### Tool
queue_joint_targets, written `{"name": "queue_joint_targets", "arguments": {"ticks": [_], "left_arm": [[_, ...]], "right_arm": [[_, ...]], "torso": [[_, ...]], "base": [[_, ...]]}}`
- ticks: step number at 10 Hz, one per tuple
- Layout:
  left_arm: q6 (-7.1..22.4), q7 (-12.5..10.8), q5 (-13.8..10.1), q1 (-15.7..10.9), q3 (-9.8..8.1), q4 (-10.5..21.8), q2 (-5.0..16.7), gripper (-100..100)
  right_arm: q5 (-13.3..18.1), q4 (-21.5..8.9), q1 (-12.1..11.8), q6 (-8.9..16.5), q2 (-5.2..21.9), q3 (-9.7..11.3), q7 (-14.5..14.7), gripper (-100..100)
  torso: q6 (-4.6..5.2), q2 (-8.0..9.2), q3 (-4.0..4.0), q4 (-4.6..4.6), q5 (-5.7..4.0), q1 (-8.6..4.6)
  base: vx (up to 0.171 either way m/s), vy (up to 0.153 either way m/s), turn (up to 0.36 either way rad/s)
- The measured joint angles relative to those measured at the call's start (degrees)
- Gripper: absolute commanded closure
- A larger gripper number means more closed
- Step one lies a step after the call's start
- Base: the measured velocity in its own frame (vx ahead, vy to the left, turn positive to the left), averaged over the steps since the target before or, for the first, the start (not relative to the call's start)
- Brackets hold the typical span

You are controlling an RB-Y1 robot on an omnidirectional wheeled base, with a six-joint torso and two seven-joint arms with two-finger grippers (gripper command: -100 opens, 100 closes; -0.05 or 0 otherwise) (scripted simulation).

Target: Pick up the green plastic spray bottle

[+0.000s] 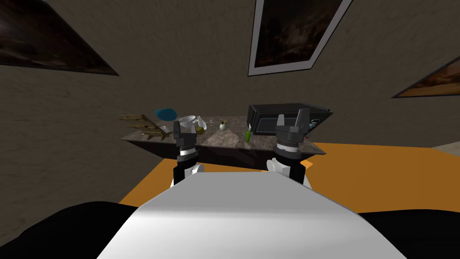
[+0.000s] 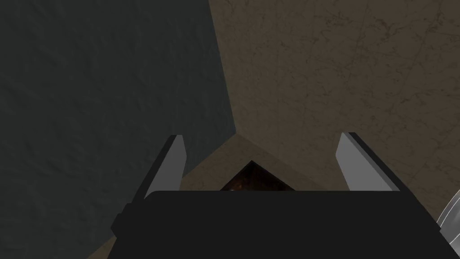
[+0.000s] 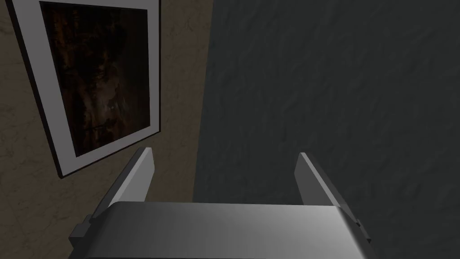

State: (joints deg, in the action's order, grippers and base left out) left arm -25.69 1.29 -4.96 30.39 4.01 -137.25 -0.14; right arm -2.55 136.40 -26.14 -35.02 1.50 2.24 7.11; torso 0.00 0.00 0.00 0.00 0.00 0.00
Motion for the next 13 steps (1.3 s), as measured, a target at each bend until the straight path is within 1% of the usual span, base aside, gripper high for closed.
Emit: {"name": "queue_joint_targets", "arguments": {"ticks": [2,3,5,6,7,8,9,10,11,12,13], "left_arm": [[0.0,0.0,0.0,0.0,0.00,0.0,0.0,0],[0.0,0.0,0.0,0.0,0.01,0.0,0.0,0],[0.0,0.0,0.0,0.0,0.01,0.0,0.0,0],[0.0,0.0,0.0,0.0,0.01,0.0,0.0,0],[0.0,0.0,0.0,0.0,0.01,0.0,0.0,0],[0.0,0.0,0.0,0.0,0.01,0.0,0.0,0],[0.0,0.0,0.0,0.0,0.01,0.0,0.0,0],[0.0,0.0,0.0,0.0,0.01,0.0,0.0,0],[0.0,0.0,0.0,0.0,0.01,0.0,0.0,0],[0.0,0.0,0.0,0.0,0.00,0.0,0.0,0],[0.0,0.0,0.0,0.0,0.01,0.0,0.0,0]], "right_arm": [[0.0,-1.3,0.2,0.9,2.4,-0.8,0.5,-100],[0.3,-3.2,0.5,1.5,3.8,-1.4,1.2,-100],[0.1,-4.8,0.2,3.6,6.4,-3.2,2.1,-100],[0.3,-5.6,0.4,5.0,7.2,-3.8,2.7,-100],[0.4,-7.3,0.5,5.7,8.1,-4.4,3.5,-100],[0.4,-9.1,0.5,6.2,9.3,-5.5,4.0,-100],[0.6,-9.9,0.1,7.3,10.2,-6.1,4.7,-100],[0.5,-11.2,0.2,8.8,11.4,-7.3,5.4,-100],[1.0,-13.0,0.5,10.0,12.0,-7.7,6.5,-100],[1.1,-14.9,0.4,10.8,13.1,-8.5,7.4,-100],[1.2,-15.5,-0.4,12.1,14.2,-9.6,8.2,-100]], "torso": [[-0.01,0.07,0.04,0.01,0.01,0.06],[-0.02,0.11,0.06,0.02,0.03,0.13],[-0.01,0.16,0.09,0.04,0.04,0.20],[-0.01,0.17,0.10,0.04,0.05,0.21],[-0.01,0.17,0.10,0.04,0.04,0.19],[-0.01,0.18,0.10,0.04,0.04,0.18],[-0.01,0.20,0.12,0.05,0.05,0.19],[-0.01,0.22,0.13,0.05,0.04,0.18],[-0.01,0.21,0.12,0.05,0.04,0.19],[0.01,0.19,0.11,0.04,0.04,0.18],[-0.01,0.20,0.12,0.05,0.06,0.22]], "base": [[-0.031,0.034,0.148],[-0.044,0.051,0.156],[-0.045,0.061,0.147],[-0.045,0.056,0.182],[-0.048,0.055,0.172],[-0.051,0.058,0.179],[-0.059,0.058,0.203],[-0.056,0.059,0.225],[-0.043,0.063,0.166],[-0.045,0.074,0.254],[-0.060,0.088,0.175]]}}
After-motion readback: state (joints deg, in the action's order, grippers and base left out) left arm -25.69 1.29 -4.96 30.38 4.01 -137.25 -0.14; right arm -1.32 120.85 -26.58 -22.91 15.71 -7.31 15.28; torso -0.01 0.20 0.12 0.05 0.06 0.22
